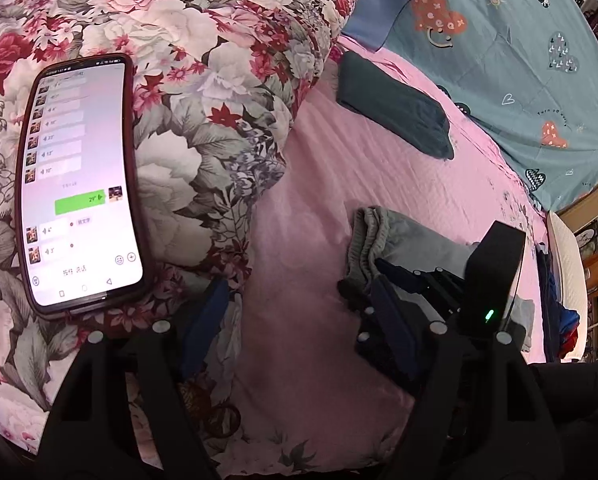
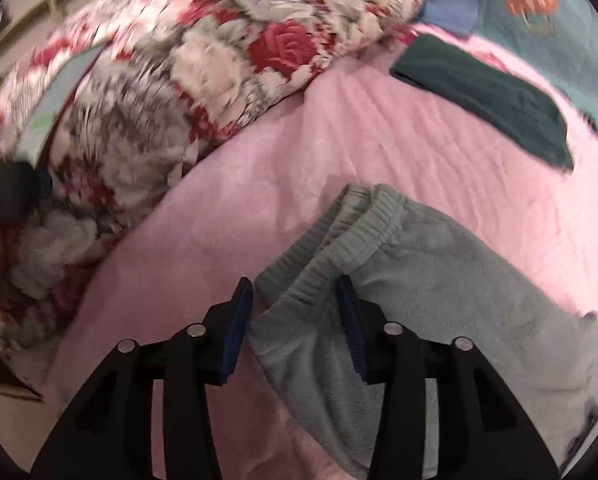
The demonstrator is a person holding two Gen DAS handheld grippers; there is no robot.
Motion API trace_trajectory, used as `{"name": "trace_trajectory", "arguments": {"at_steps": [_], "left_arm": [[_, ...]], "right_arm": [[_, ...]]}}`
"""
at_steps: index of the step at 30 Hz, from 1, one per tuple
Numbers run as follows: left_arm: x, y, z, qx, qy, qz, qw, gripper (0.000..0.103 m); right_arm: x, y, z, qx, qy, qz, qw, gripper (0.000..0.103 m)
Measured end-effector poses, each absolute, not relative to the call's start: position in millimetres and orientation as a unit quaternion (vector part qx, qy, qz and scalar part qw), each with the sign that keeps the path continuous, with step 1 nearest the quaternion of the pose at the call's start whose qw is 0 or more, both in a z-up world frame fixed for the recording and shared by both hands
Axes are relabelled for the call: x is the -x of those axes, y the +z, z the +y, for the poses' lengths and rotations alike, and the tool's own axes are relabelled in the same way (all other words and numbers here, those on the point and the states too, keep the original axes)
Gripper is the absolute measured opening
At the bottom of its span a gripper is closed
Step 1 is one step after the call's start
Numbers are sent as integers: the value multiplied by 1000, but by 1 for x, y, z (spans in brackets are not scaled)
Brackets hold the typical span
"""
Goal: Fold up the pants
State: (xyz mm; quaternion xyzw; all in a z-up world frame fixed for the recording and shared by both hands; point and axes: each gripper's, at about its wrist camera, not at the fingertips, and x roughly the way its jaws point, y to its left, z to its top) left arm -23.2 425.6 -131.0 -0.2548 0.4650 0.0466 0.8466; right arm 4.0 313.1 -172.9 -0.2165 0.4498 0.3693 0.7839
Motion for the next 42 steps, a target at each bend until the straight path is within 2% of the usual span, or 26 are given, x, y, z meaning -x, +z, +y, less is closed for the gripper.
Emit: {"name": "trace_trajectory", "arguments": {"at_steps": [1, 2, 5, 9, 13, 21, 23, 24, 25, 28, 30, 34, 42], "left_arm": [[22, -132, 426, 256, 47, 465, 846, 77], [21, -132, 427, 259, 47, 464, 846, 77], [18, -132, 429, 273, 42, 459, 844, 77], [-4, -135, 428, 307, 5, 456, 835, 79], [-38, -143, 419, 364, -65, 457, 809, 91], [-101, -194, 378, 444, -158, 528, 706, 92], [-105, -198, 367, 448, -164, 533, 699, 84], [-108, -199, 358, 446, -178, 535, 695, 56], [-110, -199, 350, 448, -193, 534, 690, 39], [-112, -189, 328, 450, -209, 528, 690, 26], [-114, -177, 311, 441, -218, 523, 696, 22], [-123, -146, 261, 420, -252, 515, 704, 22], [-156, -112, 84, 342, -337, 539, 692, 22]], "right_arm": [[-2, -173, 312, 224, 368, 445, 786, 46], [-5, -172, 308, 218, 362, 449, 787, 35], [-18, -160, 296, 182, 360, 470, 785, 19], [-15, -130, 278, 160, 368, 446, 800, 18], [-6, -113, 262, 162, 367, 422, 813, 17], [13, -97, 244, 174, 364, 386, 830, 17], [16, -95, 239, 178, 362, 377, 834, 17], [17, -93, 235, 178, 361, 375, 835, 17], [17, -93, 231, 177, 359, 376, 836, 17], [17, -89, 212, 169, 348, 374, 843, 17], [18, -80, 193, 158, 337, 366, 853, 17], [18, -58, 143, 131, 306, 347, 877, 17], [18, -39, -4, 70, 186, 342, 918, 17]]}}
